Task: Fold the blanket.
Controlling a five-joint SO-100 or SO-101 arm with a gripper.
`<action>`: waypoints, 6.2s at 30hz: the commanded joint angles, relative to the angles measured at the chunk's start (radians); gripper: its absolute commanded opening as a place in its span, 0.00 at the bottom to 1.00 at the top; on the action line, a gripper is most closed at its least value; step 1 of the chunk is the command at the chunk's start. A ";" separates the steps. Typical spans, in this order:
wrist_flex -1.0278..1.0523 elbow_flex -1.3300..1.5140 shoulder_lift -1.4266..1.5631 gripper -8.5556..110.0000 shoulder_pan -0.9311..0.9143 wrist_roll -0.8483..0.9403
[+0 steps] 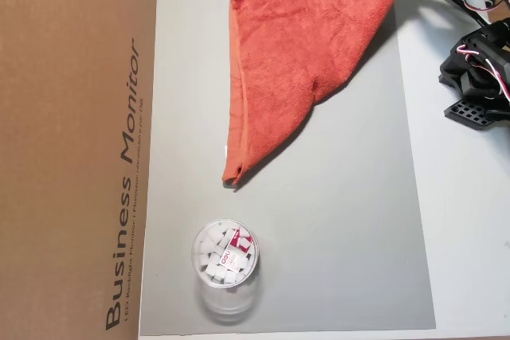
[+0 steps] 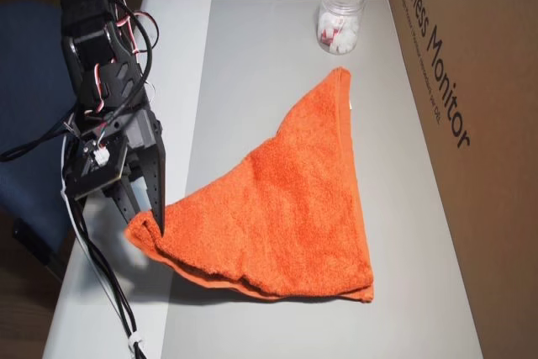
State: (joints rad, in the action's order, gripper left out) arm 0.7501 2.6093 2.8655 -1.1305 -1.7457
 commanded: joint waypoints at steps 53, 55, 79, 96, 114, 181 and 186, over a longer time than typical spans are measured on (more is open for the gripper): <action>-0.206 -0.749 -0.594 0.07 0.792 0.101; -0.206 -0.769 -0.623 0.07 0.818 0.132; -0.204 -0.854 -0.813 0.07 1.149 0.383; -0.204 -0.755 -0.907 0.07 1.154 0.385; -0.206 -0.856 -1.167 0.07 1.264 0.385; -0.268 -1.261 -1.779 0.07 1.448 0.839; -0.308 -1.252 -1.779 0.07 1.462 0.960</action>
State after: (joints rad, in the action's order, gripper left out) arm 0.4648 1.3913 1.0784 0.3129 -0.8237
